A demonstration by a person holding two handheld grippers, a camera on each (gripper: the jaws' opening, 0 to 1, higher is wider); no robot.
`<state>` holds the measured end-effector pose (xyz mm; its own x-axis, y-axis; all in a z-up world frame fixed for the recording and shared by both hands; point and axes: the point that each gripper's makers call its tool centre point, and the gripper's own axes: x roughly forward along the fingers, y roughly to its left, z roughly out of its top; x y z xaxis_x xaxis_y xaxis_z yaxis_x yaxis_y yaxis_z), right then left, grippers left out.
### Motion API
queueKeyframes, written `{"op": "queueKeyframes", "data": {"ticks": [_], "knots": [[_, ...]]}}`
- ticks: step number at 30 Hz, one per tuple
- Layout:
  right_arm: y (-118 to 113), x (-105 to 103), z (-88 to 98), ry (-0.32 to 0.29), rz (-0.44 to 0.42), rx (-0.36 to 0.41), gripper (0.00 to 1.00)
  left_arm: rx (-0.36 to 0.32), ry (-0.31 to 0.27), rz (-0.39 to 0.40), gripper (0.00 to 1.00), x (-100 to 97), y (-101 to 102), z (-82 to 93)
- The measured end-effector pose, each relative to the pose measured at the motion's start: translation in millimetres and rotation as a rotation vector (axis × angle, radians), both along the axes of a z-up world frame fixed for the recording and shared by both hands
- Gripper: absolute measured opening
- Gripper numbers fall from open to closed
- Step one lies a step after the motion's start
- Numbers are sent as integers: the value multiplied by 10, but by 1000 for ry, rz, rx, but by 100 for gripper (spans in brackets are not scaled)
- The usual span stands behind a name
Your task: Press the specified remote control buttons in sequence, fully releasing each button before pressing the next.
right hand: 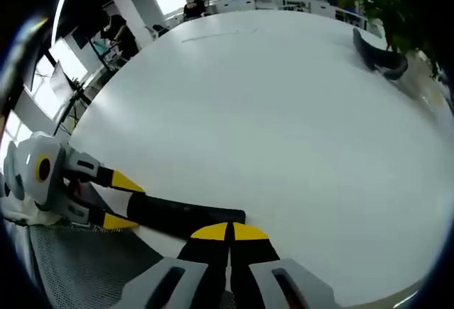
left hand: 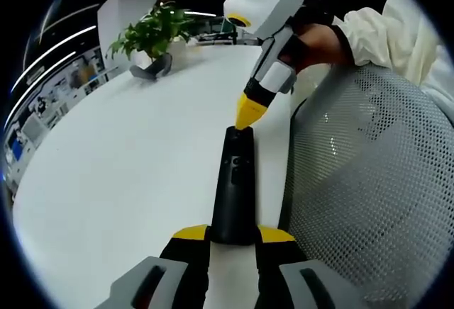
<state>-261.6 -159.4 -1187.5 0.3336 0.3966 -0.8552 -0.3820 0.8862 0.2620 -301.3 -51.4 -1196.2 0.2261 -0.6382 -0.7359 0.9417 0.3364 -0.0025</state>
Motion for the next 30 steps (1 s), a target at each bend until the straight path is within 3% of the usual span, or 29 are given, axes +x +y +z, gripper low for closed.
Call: {"op": "queueKeyframes", "data": {"ticks": [5,13,19,27,30], "knots": [[-8,2,15,48,-79,71,0,-3,-3,-4,24,6,2,5],[2,-11,21,38,-38,39,0,-7,-7,-12,24,7,-6,8],[61,22,112,-1,-20,72,0,-7,-4,-14,24,-3,-7,5],[97,-52,33,55,-2,73,0,-14,-8,-42,24,-45,-49,18],[79,-45,52,42,-4,56,0,-15,-7,-41,24,-45,-47,18]]}}
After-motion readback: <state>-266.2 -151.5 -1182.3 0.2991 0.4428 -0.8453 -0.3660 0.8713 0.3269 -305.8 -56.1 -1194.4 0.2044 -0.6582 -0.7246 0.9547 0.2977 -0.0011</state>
